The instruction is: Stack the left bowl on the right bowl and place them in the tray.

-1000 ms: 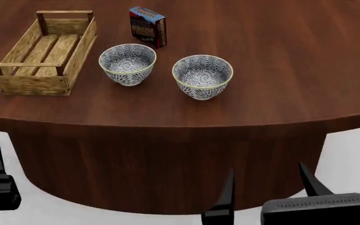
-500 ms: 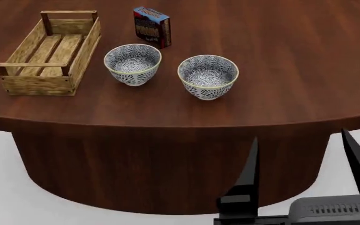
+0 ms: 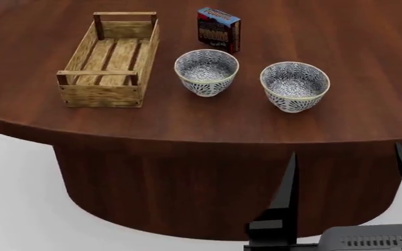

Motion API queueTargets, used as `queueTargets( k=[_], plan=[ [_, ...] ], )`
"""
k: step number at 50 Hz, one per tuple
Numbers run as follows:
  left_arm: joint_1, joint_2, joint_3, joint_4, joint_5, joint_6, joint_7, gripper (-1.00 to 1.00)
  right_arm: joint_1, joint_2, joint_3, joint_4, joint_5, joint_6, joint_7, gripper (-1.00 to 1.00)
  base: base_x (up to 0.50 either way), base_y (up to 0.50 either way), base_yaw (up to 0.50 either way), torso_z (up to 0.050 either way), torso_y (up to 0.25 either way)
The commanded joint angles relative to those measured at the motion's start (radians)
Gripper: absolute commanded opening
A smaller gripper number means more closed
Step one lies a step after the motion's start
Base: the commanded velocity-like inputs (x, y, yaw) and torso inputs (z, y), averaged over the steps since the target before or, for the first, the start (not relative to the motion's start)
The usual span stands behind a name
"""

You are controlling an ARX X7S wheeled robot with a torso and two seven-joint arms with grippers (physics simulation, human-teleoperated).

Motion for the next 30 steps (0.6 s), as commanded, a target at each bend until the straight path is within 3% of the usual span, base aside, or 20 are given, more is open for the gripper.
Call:
queueTargets(
  k=[1, 12, 19, 26, 30],
  plan=[
    [-0.015, -0.001, 0.012, 0.01, -0.014, -0.01, -0.009, 1.0, -0.01, 0.034, -0.017, 0.02, 0.017, -0.071, 0.029, 1.0, 0.0, 0.5, 0.0, 0.0, 0.0],
    [-0.008, 0.002, -0.01, 0.0, -0.02, -0.005, -0.016, 1.0, -0.02, 0.027, -0.021, 0.048, 0.02, -0.074, 0.046, 1.0, 0.0, 0.47, 0.0, 0.0, 0.0],
    [0.01, 0.017, -0.016, -0.006, -0.03, 0.008, -0.017, 1.0, -0.066, 0.018, 0.004, 0.079, 0.032, -0.148, 0.04, 1.0, 0.0, 0.0, 0.0, 0.0, 0.0],
    [-0.008, 0.023, -0.033, 0.017, -0.055, -0.028, -0.012, 1.0, -0.039, 0.027, 0.005, 0.066, 0.044, -0.11, 0.077, 1.0, 0.0, 0.0, 0.0, 0.0, 0.0],
    [-0.014, 0.021, -0.037, 0.023, -0.064, -0.036, -0.017, 1.0, -0.029, 0.027, 0.008, 0.056, 0.057, -0.106, 0.084, 1.0, 0.46, 0.0, 0.0, 0.0, 0.0]
  ],
)
